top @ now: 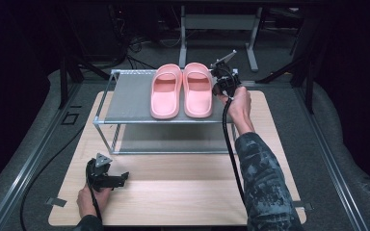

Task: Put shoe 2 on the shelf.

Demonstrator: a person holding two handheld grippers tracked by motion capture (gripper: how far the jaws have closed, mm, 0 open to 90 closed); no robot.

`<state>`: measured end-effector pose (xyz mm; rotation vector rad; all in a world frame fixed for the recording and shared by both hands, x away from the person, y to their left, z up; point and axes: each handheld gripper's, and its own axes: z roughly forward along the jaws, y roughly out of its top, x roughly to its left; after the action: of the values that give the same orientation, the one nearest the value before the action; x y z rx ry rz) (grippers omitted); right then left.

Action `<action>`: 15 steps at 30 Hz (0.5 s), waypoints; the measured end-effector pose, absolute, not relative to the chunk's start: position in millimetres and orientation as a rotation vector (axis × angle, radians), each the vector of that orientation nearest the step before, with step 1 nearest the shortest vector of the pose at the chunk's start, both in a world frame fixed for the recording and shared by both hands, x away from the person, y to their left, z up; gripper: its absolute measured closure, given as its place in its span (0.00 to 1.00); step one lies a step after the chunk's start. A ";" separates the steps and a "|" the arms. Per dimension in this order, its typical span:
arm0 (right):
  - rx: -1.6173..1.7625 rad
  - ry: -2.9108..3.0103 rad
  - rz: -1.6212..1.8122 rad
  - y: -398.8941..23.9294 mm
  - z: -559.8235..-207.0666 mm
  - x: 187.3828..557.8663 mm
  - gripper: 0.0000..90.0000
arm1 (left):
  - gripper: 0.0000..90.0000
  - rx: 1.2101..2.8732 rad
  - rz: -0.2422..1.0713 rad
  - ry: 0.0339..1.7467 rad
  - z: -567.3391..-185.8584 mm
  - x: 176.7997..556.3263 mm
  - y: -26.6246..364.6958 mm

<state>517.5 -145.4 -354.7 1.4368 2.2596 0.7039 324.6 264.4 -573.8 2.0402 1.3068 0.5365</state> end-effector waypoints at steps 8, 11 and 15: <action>1.394 2.286 0.698 -136.0 -354.0 512.6 1.00 | 0.00 2.040 0.536 1.307 -573.8 324.6 264.3; 1.398 2.277 0.722 -140.8 -352.3 511.6 1.00 | 0.00 2.037 0.536 1.309 -573.8 324.6 264.1; 1.404 2.255 0.743 -153.3 -347.8 506.5 1.00 | 0.00 2.042 0.537 1.307 -573.7 324.6 264.4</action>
<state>506.5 -153.3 -347.8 1.4045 2.2553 0.7427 324.6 264.4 -573.7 2.0419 1.3069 0.5367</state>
